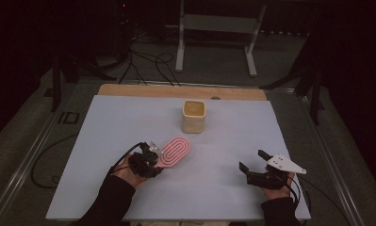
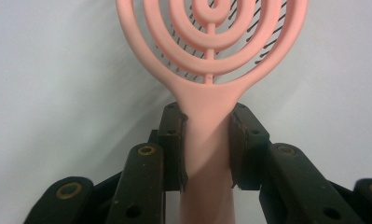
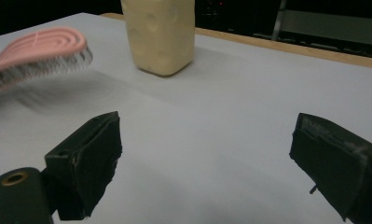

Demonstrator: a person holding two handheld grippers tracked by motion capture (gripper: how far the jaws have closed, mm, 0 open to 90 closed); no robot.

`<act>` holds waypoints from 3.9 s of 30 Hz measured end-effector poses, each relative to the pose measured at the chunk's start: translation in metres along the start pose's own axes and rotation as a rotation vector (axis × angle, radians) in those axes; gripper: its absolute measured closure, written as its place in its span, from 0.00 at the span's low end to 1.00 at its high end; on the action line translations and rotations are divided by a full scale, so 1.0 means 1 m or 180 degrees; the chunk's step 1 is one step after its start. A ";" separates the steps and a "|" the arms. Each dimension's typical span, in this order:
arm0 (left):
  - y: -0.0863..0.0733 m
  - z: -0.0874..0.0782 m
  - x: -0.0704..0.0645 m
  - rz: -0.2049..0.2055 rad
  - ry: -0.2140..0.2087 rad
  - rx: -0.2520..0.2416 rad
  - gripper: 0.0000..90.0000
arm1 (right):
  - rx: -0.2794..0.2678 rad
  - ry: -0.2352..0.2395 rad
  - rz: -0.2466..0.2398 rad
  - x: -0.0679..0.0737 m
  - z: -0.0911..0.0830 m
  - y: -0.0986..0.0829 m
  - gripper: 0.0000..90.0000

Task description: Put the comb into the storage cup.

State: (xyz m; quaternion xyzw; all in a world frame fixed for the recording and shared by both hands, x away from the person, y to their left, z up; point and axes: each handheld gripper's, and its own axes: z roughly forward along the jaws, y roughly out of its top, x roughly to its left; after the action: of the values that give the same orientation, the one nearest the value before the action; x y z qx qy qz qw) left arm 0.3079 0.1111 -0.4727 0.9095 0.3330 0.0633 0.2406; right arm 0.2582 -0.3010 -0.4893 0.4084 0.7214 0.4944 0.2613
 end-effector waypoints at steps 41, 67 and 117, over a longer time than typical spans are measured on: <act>0.032 -0.018 0.036 -0.0050 0.0334 -0.0829 0.78 | 0.0191 0.0097 -0.0016 0.009 0.014 -0.003 0.10; 0.048 -0.022 0.025 0.0118 0.0364 -0.1160 0.78 | 0.0146 0.0258 0.0176 0.014 0.033 0.019 0.09; 0.046 -0.024 0.017 0.0193 0.0490 -0.1426 0.78 | -0.0142 0.0831 0.0290 0.074 0.110 0.116 0.09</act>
State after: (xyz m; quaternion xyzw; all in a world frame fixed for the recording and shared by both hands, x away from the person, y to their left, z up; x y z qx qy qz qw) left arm 0.3405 0.1010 -0.4301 0.8355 0.3006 0.2119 0.4083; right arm 0.3430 -0.1630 -0.4209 0.3670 0.7188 0.5707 0.1515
